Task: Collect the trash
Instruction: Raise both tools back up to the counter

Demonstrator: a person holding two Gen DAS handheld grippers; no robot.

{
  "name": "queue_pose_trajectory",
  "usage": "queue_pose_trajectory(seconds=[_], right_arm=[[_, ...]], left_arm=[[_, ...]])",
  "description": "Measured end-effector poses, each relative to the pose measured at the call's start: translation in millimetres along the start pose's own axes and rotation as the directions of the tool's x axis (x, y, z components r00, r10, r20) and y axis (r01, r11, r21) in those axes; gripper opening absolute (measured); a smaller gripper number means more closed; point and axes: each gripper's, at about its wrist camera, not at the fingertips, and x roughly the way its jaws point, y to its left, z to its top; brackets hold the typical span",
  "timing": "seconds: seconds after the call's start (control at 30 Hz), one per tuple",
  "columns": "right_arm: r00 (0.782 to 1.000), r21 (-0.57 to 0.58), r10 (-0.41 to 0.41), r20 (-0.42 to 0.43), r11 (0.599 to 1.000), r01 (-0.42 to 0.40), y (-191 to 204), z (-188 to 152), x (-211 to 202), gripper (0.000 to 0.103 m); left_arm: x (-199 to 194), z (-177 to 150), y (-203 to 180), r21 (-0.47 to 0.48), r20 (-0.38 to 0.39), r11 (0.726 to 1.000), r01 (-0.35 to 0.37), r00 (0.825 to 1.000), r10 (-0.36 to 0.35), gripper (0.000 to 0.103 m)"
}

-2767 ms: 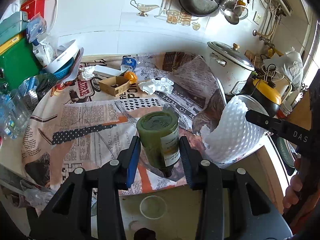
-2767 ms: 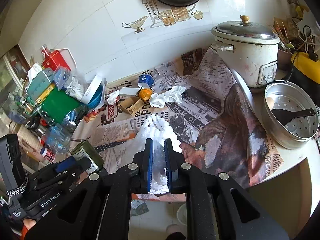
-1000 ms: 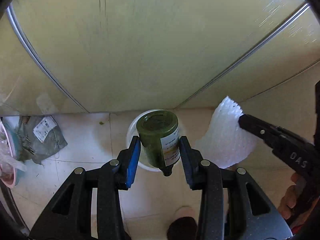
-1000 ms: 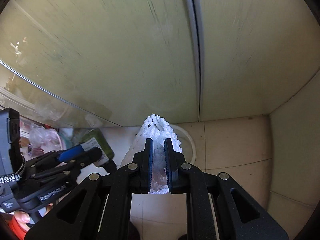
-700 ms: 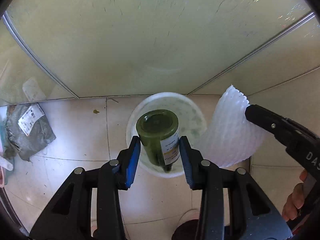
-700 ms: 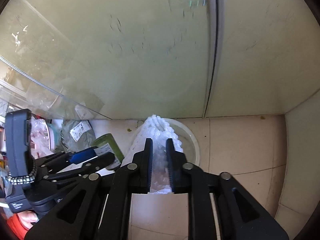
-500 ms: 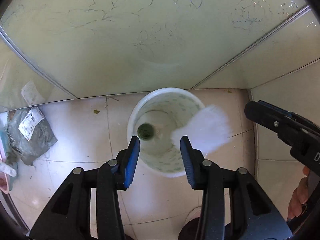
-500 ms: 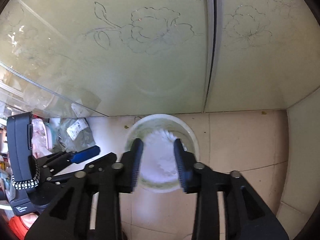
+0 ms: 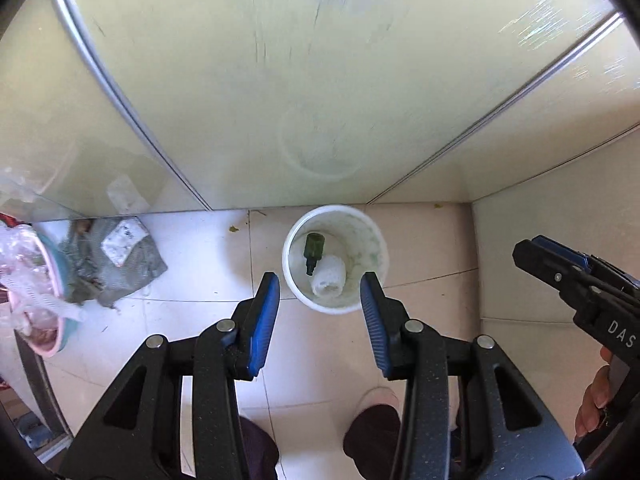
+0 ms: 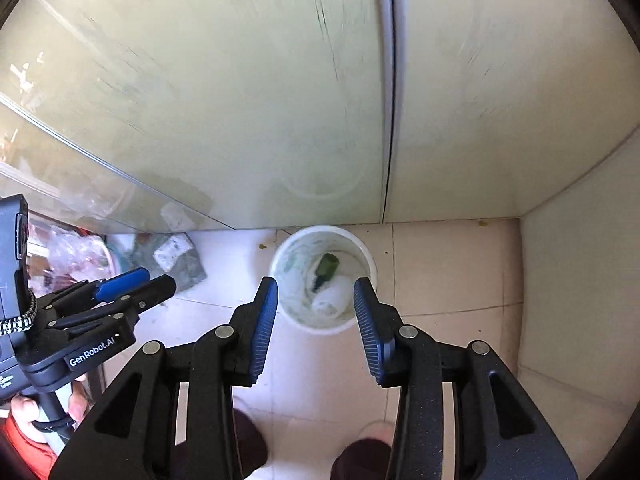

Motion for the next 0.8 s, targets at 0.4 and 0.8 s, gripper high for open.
queue_pose_trajectory(seconds=[0.4,0.8], right_arm=[[0.981,0.014,0.006,0.192,1.0,-0.009,38.5,19.6,-209.2,0.036],[0.879,-0.11,0.046,0.475,0.994,0.008,84.3,30.4,-390.1,0.049]], left_arm=[[-233.8,12.7,-53.9,0.038,0.161,0.999,0.006,0.987,-0.012,0.045],[-445.1,22.5,-110.5,-0.025,0.482,1.0,-0.006,0.876,0.017,0.068]])
